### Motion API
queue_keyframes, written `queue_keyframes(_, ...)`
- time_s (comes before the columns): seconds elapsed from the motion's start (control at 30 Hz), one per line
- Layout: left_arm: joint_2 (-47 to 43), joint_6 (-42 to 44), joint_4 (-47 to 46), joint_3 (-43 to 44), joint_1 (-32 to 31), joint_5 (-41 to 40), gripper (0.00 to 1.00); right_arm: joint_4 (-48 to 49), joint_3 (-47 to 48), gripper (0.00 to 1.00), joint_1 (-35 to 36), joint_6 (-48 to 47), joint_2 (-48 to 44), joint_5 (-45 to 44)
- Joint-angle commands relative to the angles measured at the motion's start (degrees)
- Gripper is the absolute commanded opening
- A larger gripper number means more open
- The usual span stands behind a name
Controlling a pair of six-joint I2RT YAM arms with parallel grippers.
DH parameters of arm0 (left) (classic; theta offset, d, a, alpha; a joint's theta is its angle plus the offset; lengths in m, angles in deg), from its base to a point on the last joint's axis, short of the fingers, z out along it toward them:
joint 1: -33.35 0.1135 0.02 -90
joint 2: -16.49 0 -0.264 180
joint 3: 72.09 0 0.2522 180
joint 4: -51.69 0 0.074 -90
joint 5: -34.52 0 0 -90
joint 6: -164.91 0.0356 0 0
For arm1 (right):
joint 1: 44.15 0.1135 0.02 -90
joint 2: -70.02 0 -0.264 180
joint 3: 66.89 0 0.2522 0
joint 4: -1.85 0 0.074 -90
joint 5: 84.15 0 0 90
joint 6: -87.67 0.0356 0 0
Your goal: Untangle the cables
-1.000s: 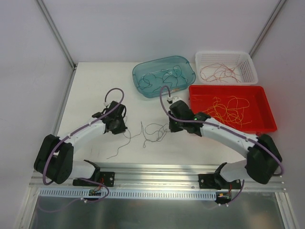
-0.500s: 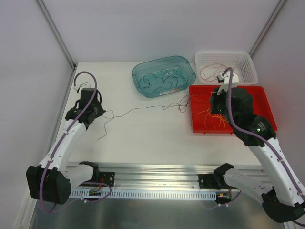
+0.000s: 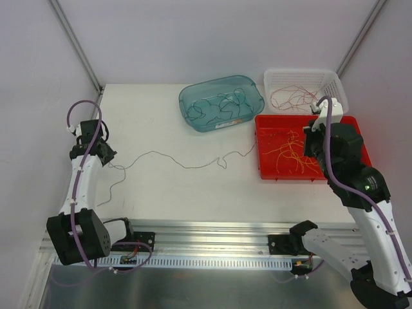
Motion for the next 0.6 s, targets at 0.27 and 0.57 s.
queue_keyframes(0.27, -1.4, 2.7, 0.9, 4.4, 4.7, 6.8, 0.0, 1.0, 4.3, 0.01, -2.0, -0.1, 0.3, 6.7)
queue_keyframes(0.57, -6.4, 2.0, 0.8, 8.6, 4.4, 24.7, 0.0, 5.1, 5.4, 0.01, -2.2, 4.5, 4.5, 17.8)
